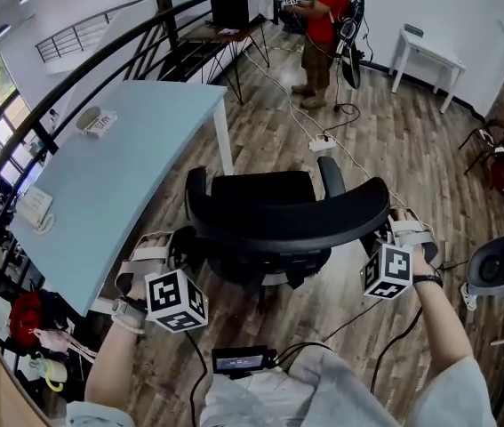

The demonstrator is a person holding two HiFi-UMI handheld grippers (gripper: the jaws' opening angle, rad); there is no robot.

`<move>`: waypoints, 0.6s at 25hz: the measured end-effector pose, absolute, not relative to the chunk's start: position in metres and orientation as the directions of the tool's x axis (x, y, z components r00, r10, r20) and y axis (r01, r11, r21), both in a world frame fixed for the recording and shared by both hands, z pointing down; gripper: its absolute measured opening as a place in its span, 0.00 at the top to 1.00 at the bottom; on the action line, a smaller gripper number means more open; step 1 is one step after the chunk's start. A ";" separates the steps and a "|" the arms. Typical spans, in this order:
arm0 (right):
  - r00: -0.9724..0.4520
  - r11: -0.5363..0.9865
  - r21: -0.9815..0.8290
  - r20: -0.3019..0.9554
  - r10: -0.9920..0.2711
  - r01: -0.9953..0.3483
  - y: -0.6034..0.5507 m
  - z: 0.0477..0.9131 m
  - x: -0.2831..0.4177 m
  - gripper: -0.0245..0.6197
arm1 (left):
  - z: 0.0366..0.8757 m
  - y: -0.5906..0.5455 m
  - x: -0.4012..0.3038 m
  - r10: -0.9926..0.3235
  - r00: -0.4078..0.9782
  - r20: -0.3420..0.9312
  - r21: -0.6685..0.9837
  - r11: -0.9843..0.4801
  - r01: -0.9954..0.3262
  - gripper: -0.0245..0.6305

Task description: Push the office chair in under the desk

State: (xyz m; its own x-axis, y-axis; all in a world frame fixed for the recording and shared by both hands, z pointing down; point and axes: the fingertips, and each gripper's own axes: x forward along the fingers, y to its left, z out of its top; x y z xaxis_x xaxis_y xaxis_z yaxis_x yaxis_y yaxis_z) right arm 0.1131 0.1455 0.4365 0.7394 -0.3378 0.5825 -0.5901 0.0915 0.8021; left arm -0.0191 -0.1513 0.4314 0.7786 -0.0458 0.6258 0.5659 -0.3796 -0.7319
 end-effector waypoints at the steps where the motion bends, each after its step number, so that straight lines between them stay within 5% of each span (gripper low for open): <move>1: 0.740 0.092 0.804 0.580 -0.339 -0.588 0.147 0.436 0.114 0.64 | 0.431 -0.150 -0.019 -0.046 0.779 0.626 -0.732 -0.379 0.566 0.67; 15: 0.718 0.127 0.818 0.558 -0.416 -0.562 0.160 0.434 0.137 0.64 | 0.430 -0.124 -0.021 -0.109 0.780 0.616 -0.742 -0.414 0.528 0.67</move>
State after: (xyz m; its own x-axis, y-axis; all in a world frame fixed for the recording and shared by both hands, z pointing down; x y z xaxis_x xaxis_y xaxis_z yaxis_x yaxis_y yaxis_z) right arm 0.1365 0.1601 0.4339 0.7180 -0.4164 0.5578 -0.5615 0.1270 0.8176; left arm -0.0213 -0.1240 0.4303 0.7801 -0.1094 0.6161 0.5278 -0.4138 -0.7418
